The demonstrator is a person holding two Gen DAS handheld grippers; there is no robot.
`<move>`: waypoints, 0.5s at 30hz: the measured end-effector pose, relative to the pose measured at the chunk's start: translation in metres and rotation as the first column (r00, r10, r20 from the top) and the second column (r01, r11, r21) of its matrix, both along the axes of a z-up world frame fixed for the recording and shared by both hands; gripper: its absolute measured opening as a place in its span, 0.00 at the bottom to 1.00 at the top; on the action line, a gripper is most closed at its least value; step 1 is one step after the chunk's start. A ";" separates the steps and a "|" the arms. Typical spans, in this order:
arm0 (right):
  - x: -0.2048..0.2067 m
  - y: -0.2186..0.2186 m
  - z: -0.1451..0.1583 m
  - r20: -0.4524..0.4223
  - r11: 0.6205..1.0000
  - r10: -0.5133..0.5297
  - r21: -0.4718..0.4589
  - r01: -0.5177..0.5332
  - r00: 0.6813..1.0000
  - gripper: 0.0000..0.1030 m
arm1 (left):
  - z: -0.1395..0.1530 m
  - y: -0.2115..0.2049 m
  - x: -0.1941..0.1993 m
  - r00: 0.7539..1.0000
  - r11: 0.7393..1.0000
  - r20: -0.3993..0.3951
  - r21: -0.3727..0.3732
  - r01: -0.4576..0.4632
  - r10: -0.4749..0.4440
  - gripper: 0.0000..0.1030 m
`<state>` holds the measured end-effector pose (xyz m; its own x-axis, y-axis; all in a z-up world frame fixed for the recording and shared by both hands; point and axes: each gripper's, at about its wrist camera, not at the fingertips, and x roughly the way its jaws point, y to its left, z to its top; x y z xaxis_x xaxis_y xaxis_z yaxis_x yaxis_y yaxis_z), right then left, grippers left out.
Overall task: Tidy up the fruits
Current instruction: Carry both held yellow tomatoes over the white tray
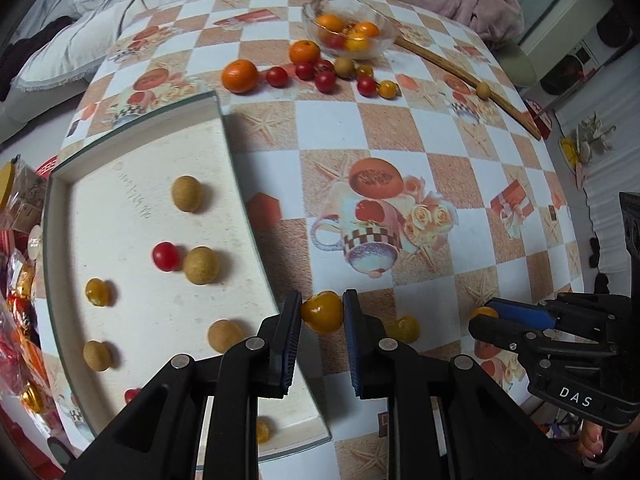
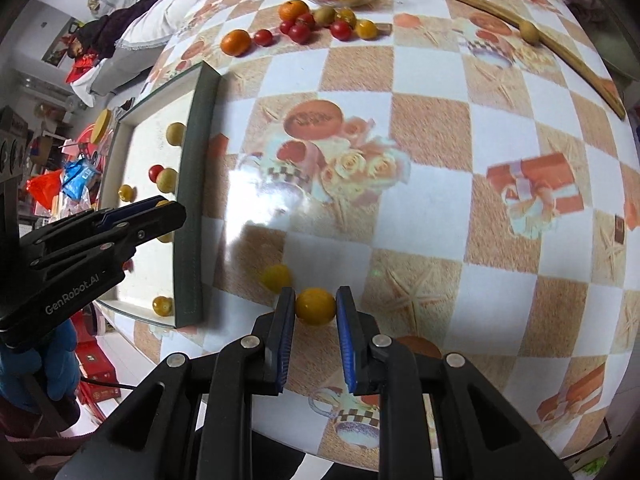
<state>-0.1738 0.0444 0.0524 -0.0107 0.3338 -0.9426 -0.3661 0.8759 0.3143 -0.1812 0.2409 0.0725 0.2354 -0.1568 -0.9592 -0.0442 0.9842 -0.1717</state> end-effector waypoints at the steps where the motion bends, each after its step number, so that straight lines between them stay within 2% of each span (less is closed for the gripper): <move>1: 0.001 0.003 0.001 0.001 1.000 0.004 0.000 -0.004 1.000 0.22 | 0.001 0.003 -0.001 1.000 1.000 0.005 0.001 -0.012 0.012 0.22; 15: 0.023 0.086 0.023 0.049 0.992 0.125 0.022 -0.127 0.991 0.22 | 0.010 0.080 -0.013 0.981 0.982 0.055 0.025 -0.190 0.188 0.22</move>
<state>-0.1506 0.1306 0.0755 -0.0100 0.3558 -0.9345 -0.4878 0.8141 0.3151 -0.1946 0.3211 0.0829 0.3074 -0.0766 -0.9485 -0.2216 0.9636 -0.1497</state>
